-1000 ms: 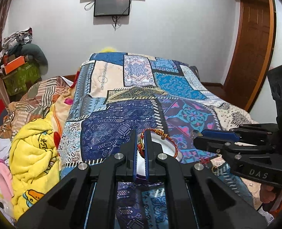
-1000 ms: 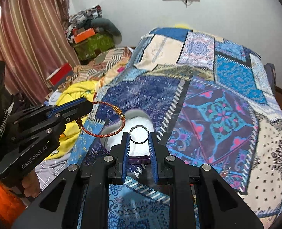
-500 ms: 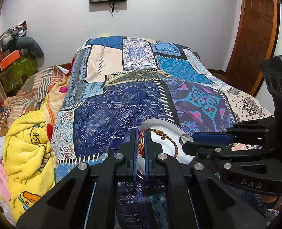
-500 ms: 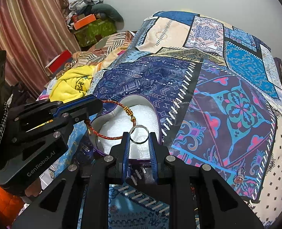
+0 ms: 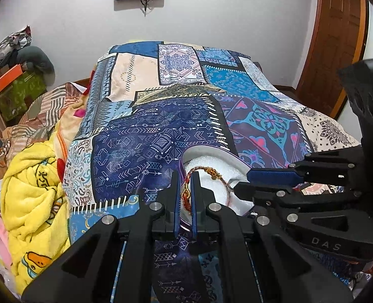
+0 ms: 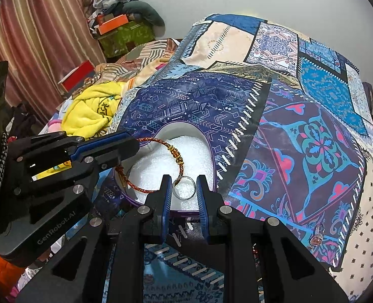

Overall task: Organize jewelry
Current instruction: 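Carry the bracelet to the heart tin with the left tool while the right tool grasps a silver ring, then open both tools to drop the bracelet and silver ring into the tin, then grasp the red string bracelet with the left tool while the right tool approaches a gold ring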

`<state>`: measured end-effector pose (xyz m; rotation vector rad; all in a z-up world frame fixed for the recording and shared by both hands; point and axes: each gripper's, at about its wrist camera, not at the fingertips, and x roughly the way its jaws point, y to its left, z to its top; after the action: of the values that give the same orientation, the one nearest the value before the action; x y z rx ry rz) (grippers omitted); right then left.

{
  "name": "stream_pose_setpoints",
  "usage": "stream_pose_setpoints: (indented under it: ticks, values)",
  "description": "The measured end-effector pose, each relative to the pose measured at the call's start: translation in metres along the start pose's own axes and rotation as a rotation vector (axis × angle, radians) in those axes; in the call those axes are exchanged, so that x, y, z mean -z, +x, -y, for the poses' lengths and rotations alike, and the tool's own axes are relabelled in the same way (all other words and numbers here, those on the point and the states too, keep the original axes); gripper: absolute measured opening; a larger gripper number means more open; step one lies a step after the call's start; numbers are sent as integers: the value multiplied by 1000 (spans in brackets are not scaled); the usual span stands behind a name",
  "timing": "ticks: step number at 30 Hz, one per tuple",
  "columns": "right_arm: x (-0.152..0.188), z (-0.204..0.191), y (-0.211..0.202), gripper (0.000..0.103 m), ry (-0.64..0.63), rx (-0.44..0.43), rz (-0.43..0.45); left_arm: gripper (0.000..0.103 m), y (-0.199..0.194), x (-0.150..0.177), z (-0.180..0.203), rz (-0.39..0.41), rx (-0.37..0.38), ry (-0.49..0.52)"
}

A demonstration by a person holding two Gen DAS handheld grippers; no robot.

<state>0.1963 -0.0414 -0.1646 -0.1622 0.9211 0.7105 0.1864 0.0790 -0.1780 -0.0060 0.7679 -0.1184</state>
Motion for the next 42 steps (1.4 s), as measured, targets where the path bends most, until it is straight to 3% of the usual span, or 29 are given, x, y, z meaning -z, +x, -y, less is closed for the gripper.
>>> stream_pose_setpoints:
  ticks: [3,7,17,30,42]
  values:
    - [0,-1,-1,20,-2,10,-3,5,-1,0,1,-4,-6,10]
    - [-1,1,-6,32,4,21,4,8,-4,-1,0,-5,-18,5]
    - [2,4,-42,32,22,76,71,32,-24,-6,5,21,-45,9]
    - [19,13,-98,32,64,128,161,38,-73,-14,34,91,-34,32]
    - [49,55,-131,33,122,208,182,38,-71,-6,72,31,21,24]
